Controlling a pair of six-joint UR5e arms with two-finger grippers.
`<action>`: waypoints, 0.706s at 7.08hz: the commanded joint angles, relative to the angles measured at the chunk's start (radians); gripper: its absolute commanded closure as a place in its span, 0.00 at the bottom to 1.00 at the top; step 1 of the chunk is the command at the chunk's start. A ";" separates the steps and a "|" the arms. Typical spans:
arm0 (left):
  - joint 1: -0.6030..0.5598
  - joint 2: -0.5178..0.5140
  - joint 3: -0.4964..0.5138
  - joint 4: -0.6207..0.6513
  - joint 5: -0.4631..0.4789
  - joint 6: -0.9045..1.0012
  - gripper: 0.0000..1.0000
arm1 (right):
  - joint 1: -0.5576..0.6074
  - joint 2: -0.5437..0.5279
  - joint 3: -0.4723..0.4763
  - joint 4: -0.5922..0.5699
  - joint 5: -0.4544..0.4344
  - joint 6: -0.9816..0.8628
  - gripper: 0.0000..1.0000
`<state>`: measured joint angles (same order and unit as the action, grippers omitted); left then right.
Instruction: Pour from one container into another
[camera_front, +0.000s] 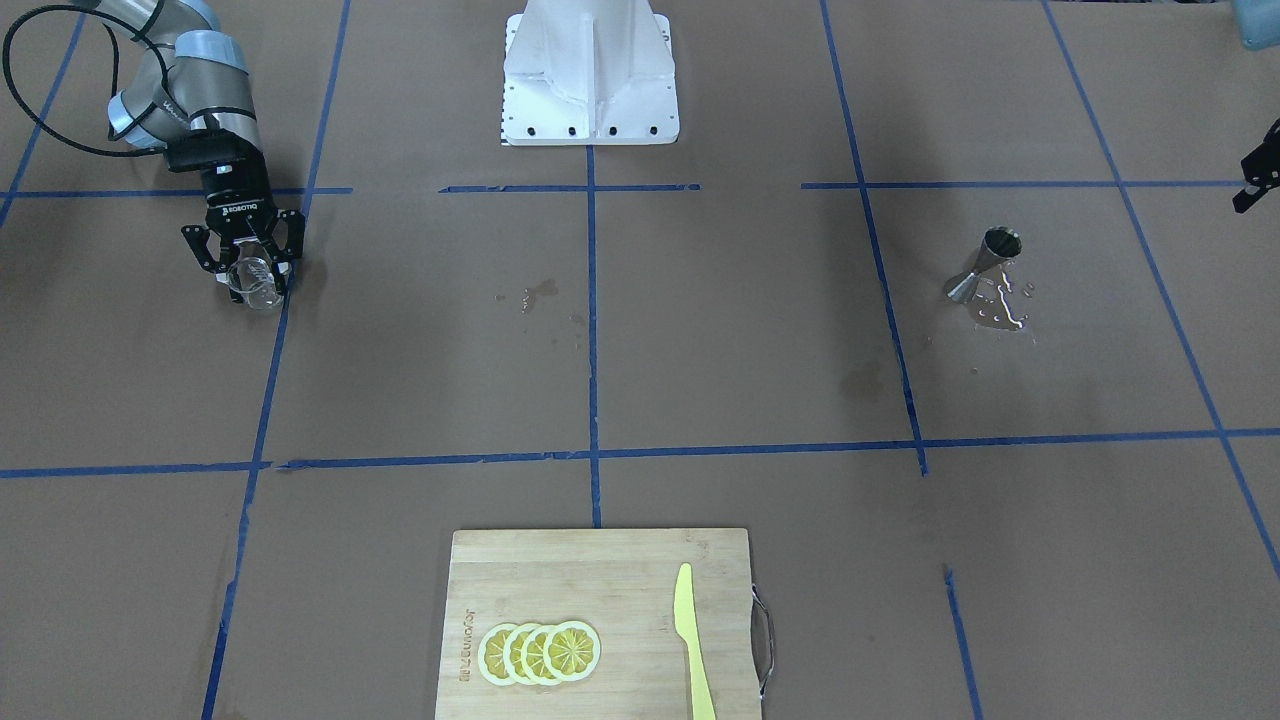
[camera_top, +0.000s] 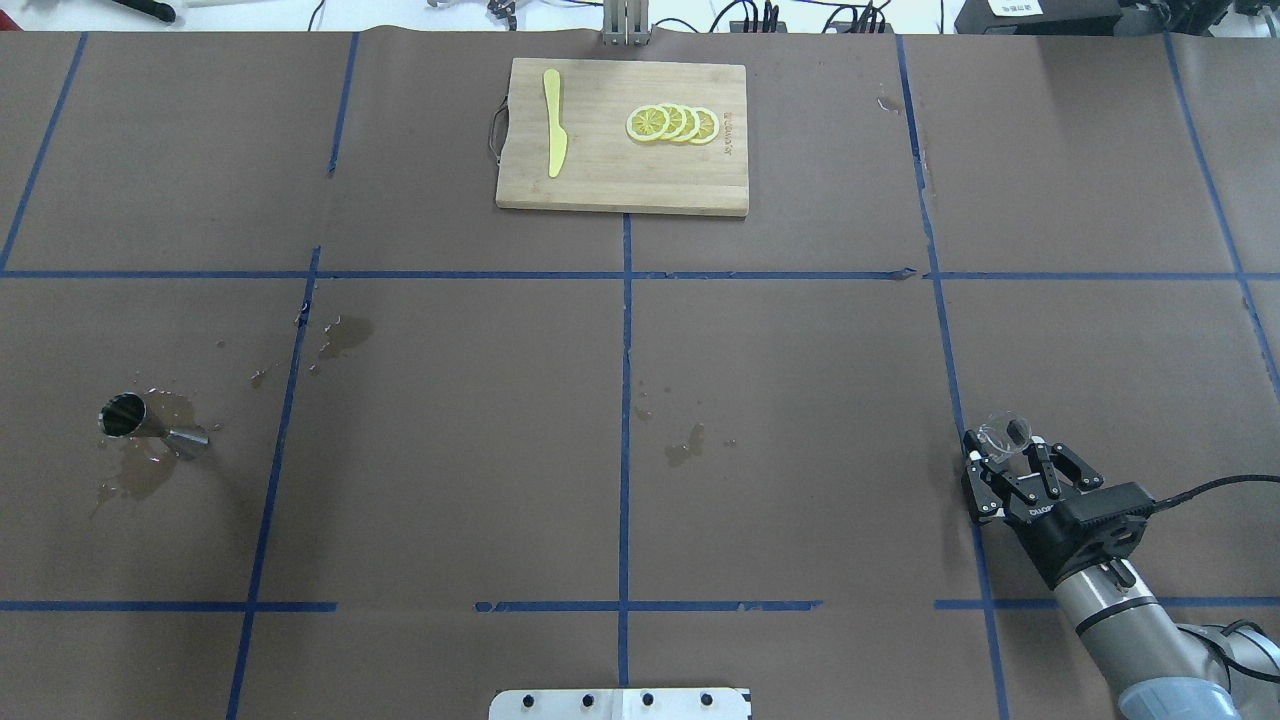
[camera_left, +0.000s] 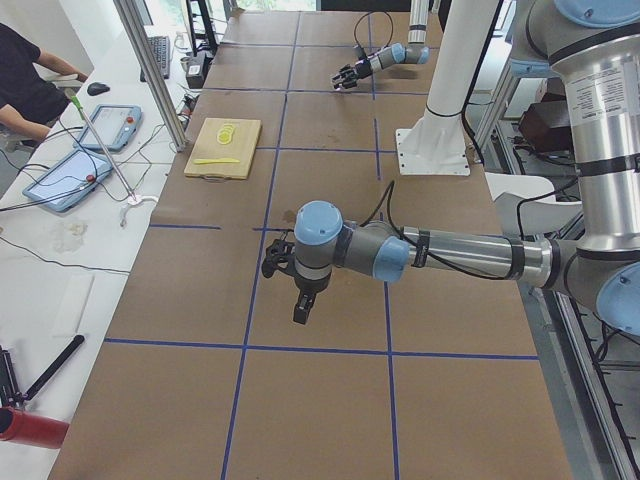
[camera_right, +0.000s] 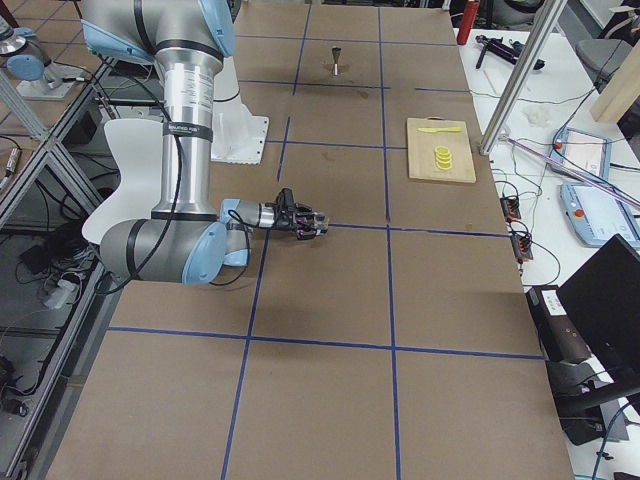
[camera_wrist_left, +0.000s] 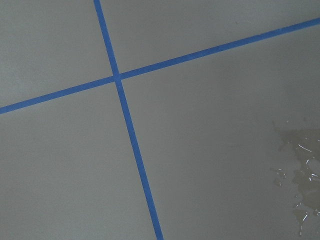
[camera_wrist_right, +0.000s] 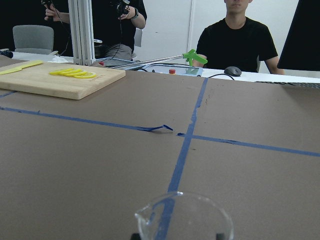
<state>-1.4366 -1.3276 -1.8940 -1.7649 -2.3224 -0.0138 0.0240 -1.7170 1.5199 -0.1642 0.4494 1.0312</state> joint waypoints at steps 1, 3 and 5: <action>-0.002 0.002 -0.002 -0.002 0.000 0.000 0.00 | -0.001 -0.003 0.000 0.002 0.002 0.001 0.32; -0.002 0.004 -0.002 -0.002 0.000 0.000 0.00 | -0.002 -0.004 0.002 0.002 0.002 0.001 0.32; -0.002 0.017 -0.002 -0.016 -0.002 0.000 0.00 | -0.018 -0.006 0.003 0.003 0.000 0.001 0.09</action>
<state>-1.4389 -1.3171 -1.8960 -1.7707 -2.3228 -0.0138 0.0158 -1.7215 1.5220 -0.1616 0.4507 1.0324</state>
